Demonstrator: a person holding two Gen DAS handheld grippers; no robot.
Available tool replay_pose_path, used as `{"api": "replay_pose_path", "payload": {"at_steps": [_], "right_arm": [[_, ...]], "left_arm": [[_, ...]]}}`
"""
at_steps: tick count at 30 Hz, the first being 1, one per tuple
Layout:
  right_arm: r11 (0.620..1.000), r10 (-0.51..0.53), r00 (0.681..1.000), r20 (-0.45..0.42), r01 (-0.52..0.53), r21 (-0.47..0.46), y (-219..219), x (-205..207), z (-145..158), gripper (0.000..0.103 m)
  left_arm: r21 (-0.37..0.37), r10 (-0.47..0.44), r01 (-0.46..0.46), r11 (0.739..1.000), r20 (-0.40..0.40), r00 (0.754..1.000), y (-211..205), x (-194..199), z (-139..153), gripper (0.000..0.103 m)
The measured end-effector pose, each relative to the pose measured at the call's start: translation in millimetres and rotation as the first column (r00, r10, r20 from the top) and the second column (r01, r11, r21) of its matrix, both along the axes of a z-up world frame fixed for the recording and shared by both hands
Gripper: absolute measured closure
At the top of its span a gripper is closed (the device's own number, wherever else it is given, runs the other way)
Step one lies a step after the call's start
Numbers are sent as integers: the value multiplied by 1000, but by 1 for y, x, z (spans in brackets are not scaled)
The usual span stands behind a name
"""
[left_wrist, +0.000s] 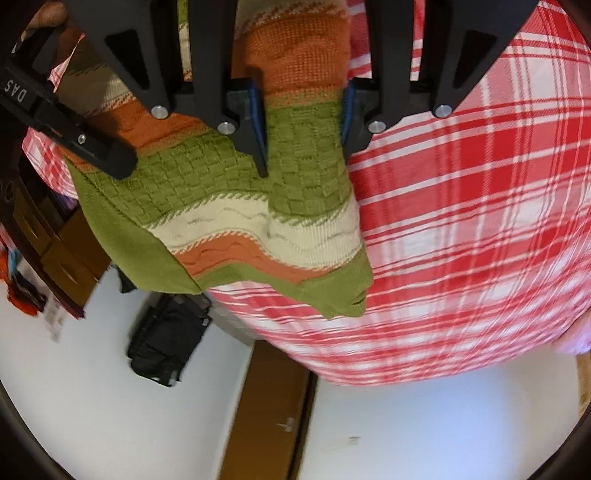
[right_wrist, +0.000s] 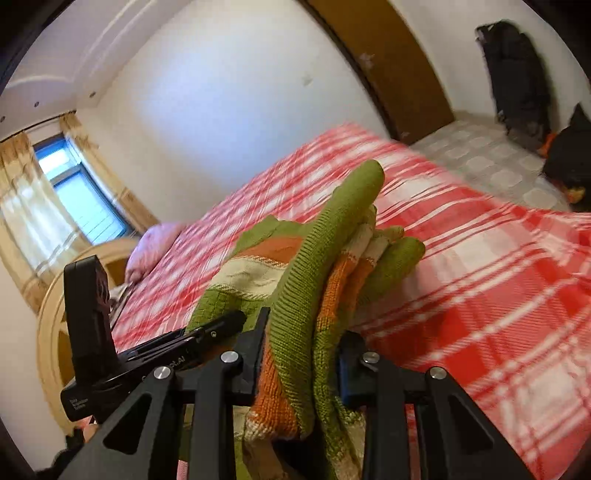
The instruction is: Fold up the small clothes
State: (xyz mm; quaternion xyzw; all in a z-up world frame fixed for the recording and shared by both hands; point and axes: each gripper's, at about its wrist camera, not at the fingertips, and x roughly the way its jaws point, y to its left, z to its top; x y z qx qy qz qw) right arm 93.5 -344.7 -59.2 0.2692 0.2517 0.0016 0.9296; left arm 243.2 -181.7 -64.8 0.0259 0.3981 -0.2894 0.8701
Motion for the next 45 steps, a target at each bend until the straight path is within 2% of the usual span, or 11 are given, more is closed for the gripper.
{"api": "replay_pose_path", "payload": {"at_steps": [7,11,14,20,22,25,29,32,37,42,45], "right_arm": [[983,-186,982,-16,186,-4,-25,-49,-12,73],[971,-240,968,-78,241,3,-35,-60,-35,73],[965,-260,960,-101,261,-7,-35,-62,-42,73],[963,-264,956,-132,268,18,-49,-59,-59,70],[963,-261,956,-135,267,28,-50,-64,-56,70],[952,-307,942,-133,305,-37,-44,-75,-45,70],[905,-382,921,-81,355,-236,-12,-95,-21,68],[877,-370,929,-31,338,-342,11,-104,-8,68],[900,-256,963,-78,208,-384,39,-103,-16,68],[913,-256,954,-156,186,-363,42,-101,-35,68],[917,-272,933,-237,177,-357,36,-102,-55,68]], "left_arm": [[67,-156,155,986,19,988,-66,-20,-10,69],[140,-170,161,977,60,984,-86,-28,-23,69],[150,-177,166,975,63,982,-86,-28,-23,68],[193,-160,145,971,67,985,-85,-28,-29,51],[233,-154,126,964,108,982,-83,-38,-27,36],[264,-139,96,960,149,979,-73,-45,-24,29],[285,-108,56,957,168,980,-60,-53,-22,27],[276,-80,33,961,163,983,-50,-61,-20,27],[268,-44,-1,963,162,986,-37,-74,-20,27],[298,-35,-17,954,171,985,-29,-85,-30,27],[310,-29,-25,950,169,985,-24,-88,-38,26]]}}
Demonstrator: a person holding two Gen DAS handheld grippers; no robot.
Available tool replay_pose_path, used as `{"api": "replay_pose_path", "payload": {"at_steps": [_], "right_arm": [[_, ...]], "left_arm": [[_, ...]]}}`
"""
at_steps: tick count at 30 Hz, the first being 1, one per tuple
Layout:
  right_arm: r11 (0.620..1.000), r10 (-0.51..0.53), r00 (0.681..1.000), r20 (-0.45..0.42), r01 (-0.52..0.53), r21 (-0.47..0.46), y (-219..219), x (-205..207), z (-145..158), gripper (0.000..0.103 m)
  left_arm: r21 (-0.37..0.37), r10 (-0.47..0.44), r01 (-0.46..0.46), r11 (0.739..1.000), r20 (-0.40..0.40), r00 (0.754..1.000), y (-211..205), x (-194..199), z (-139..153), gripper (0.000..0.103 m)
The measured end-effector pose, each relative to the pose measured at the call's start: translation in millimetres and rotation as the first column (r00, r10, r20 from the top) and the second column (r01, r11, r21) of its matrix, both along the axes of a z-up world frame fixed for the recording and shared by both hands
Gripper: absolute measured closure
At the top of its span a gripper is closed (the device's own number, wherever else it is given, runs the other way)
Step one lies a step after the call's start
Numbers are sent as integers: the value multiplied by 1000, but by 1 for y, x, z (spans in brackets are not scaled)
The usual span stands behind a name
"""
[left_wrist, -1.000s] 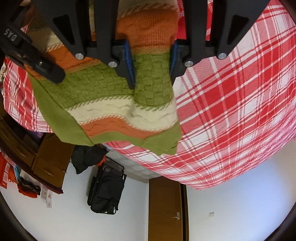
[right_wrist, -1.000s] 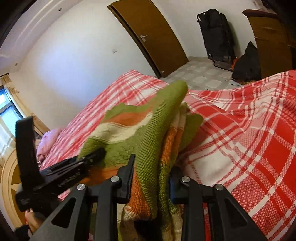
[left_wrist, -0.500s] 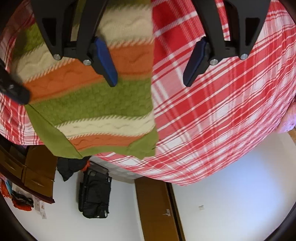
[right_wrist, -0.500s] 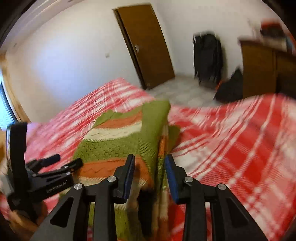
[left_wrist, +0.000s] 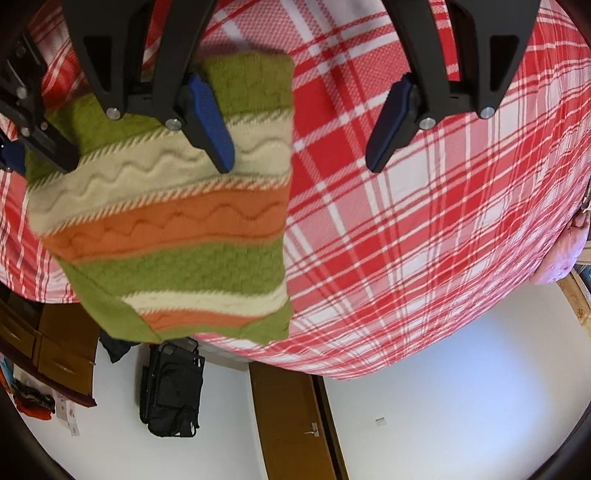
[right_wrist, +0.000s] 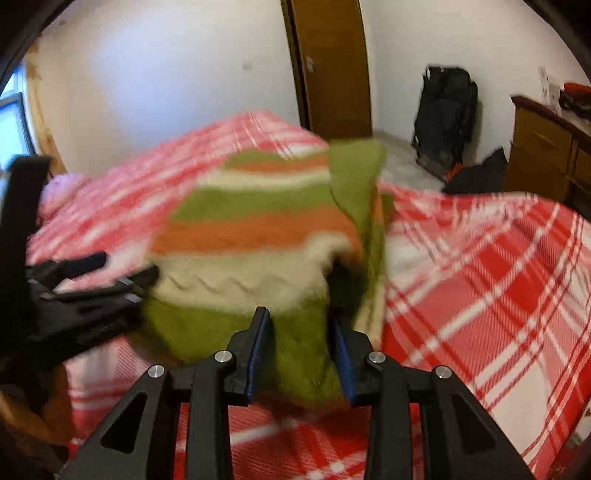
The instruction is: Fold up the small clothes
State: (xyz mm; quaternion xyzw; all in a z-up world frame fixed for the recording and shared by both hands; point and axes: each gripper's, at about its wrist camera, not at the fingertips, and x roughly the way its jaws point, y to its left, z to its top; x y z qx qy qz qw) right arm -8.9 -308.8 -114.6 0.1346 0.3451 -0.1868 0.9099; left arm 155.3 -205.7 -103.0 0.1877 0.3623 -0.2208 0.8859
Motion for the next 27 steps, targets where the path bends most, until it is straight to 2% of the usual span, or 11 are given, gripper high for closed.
{"api": "replay_pose_path", "payload": {"at_steps": [2,7,14,18,22,25,27], "right_arm": [[1000,-5,1000,12,4,24,-4,-5,-5,68],[1000,12,1000,-13,-12,8,1,-9,-3,68],[1000,-9,1000,30,8,23,12,-39,17,68],[999,-31,994,107,30,16,21,-67,32,45],[1000,-25,990,141,26,-3,32,-82,47,44],[1000,-25,989,144,25,-2,40,-90,54,44],[999,-45,986,159,44,5,44,-95,59,44]], "left_arm": [[8,9,-9,1000,-16,1000,2,1,-5,25],[12,40,-39,999,-40,998,9,-2,-7,23],[30,92,-90,995,-58,994,27,-19,-4,16],[13,95,-95,995,-53,994,38,-37,7,16],[0,96,-96,995,-20,995,47,-57,22,16],[-35,103,-104,994,-13,995,58,-69,34,7],[-58,107,-106,993,-1,994,66,-81,44,7]]}}
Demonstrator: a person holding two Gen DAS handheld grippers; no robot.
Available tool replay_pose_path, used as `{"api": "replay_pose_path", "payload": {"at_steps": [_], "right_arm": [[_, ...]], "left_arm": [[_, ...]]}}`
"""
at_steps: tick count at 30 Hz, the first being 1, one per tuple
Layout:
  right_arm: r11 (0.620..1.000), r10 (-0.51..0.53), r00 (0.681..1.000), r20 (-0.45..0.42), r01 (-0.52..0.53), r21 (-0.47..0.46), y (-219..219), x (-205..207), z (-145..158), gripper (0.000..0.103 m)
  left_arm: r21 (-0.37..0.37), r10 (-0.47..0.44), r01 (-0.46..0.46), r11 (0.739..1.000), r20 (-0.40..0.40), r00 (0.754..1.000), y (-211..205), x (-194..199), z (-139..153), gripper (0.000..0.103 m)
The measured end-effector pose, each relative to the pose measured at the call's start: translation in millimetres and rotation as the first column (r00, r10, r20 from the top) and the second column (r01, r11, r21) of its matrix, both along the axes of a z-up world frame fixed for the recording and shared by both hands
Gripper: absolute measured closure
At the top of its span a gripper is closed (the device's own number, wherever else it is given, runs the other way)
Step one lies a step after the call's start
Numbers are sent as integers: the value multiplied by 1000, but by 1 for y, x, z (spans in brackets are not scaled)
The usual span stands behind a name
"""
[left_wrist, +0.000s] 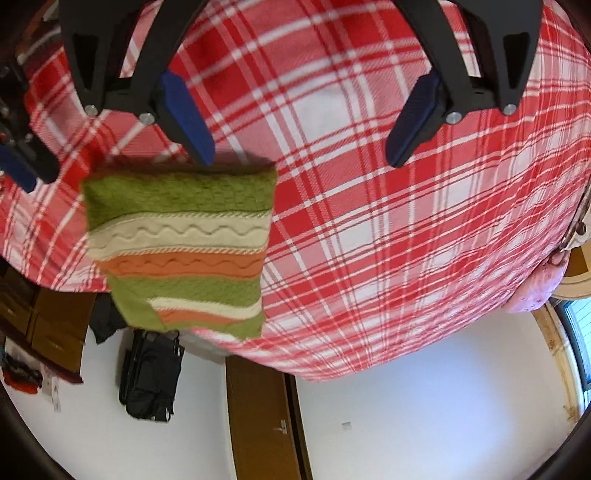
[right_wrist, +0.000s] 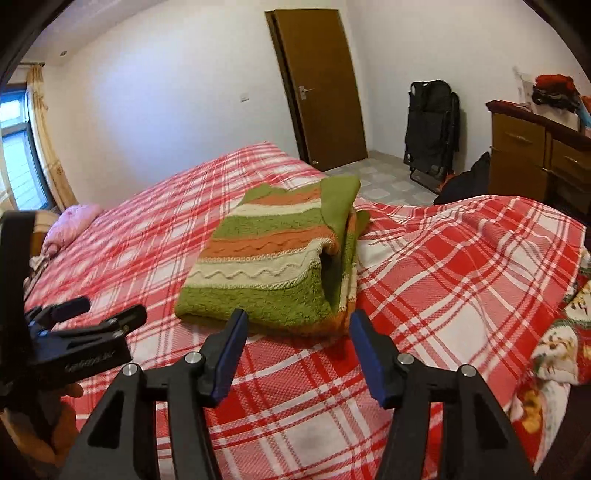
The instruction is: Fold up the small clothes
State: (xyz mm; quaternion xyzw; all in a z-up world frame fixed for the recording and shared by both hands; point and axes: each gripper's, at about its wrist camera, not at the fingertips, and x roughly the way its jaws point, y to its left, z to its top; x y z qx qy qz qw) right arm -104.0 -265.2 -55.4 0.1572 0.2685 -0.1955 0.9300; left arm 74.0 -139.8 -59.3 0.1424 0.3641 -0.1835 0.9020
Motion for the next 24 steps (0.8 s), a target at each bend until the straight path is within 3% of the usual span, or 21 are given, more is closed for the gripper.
{"api": "replay_pose_path", "payload": {"at_steps": [9,14,18,20,22,24], "right_arm": [[997,-72,997,21,72,-20,11,-14,25,44],[994,-73,993,98,80,-76,25,-27,48,44],[987,-81,983,165,103,-125,36,-39,69,44],[982,-84,980,181,113,-153,40,-42,75,44],[976,-87,978,192,122,-181,44,-44,77,34],[973,-94,974,205,133,-187,45,-46,77,33]], "left_arm": [[-59,0,9,998,146,989,21,-36,36,0],[-107,38,-13,994,231,972,33,-48,56,0],[-160,49,-9,987,250,967,39,-54,69,0],[-157,47,-8,988,252,967,38,-56,71,0],[-140,33,4,990,260,965,35,-59,71,0],[-116,20,14,993,282,959,30,-64,71,0]]}}
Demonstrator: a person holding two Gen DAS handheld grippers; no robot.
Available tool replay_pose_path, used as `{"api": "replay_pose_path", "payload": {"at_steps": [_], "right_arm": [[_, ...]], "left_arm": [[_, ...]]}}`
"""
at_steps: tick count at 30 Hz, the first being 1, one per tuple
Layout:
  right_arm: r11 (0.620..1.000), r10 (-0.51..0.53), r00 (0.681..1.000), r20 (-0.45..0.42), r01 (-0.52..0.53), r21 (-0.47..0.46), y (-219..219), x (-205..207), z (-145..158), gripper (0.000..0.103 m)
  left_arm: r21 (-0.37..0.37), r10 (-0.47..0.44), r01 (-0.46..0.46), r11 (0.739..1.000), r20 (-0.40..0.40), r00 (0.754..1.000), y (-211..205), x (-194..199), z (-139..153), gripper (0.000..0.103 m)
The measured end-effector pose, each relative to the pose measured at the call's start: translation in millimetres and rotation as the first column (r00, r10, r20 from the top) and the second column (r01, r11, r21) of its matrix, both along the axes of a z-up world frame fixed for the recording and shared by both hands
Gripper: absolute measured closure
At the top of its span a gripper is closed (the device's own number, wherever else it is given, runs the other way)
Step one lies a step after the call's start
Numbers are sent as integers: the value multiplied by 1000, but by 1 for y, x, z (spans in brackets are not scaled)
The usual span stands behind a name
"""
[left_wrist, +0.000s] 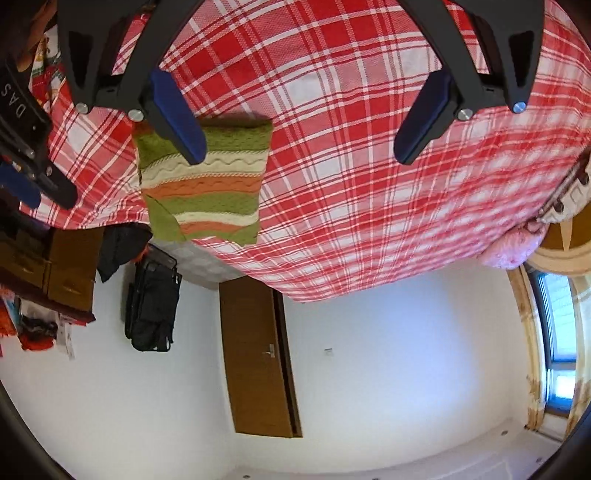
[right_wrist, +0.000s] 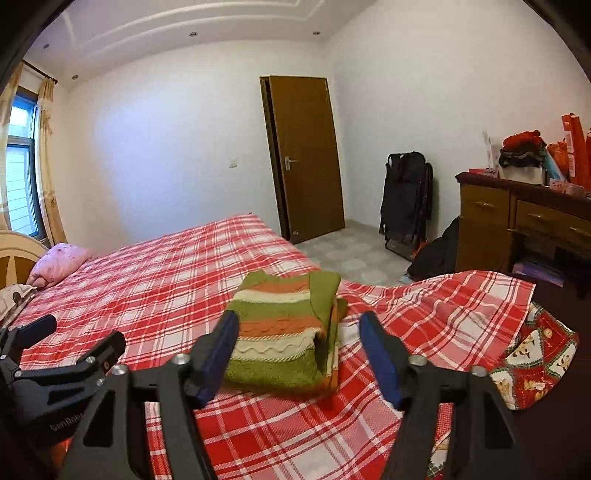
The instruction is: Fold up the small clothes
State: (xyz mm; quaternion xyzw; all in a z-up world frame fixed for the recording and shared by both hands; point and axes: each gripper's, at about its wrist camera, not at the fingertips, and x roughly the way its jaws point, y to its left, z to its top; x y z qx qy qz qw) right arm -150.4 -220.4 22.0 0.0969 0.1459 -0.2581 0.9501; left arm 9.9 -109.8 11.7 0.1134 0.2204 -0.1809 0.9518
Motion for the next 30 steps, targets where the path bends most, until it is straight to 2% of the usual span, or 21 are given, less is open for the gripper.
{"api": "replay_pose_path", "payload": {"at_steps": [17,30], "right_arm": [[999,-42,999,16,42,15,-9,-5,0,33],[999,-47,999,8,47,26,-11,-4,-3,33]], "left_arm": [[17,-49,48,999,43,998,-10,-16,6,0],[7,-52,52,999,16,999,-11,-14,6,0]]}}
